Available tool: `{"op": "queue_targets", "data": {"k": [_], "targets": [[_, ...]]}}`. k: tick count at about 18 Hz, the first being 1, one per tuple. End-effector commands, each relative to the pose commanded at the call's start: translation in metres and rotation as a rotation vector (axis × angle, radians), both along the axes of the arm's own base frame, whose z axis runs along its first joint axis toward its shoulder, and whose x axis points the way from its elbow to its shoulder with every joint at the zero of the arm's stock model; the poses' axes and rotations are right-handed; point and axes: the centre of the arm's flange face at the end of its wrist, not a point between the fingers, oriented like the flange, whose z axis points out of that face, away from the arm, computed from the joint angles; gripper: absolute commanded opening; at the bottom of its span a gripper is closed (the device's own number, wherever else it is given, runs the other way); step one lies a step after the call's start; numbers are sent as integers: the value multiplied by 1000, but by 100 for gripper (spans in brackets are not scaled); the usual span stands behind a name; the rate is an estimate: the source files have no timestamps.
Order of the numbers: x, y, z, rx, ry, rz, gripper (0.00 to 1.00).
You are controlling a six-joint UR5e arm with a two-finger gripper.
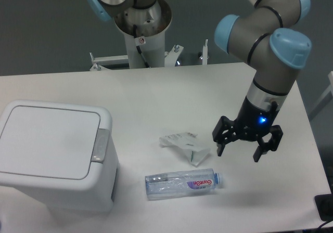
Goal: Open the trash can
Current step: 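Lower the open gripper onto the trash can lid's rim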
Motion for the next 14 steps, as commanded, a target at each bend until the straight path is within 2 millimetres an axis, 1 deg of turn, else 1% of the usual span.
{"op": "queue_targets", "data": {"k": [3, 6, 7, 8, 12, 14], "targets": [[4, 3, 2, 9, -16, 10, 100], [9, 3, 16, 39, -31, 31, 100], [15, 7, 20, 45, -34, 31, 100], [24, 15, 24, 47, -37, 26, 100], [42, 31, 30, 49, -52, 32, 100], [49, 35, 35, 51, -55, 33, 100]]}}
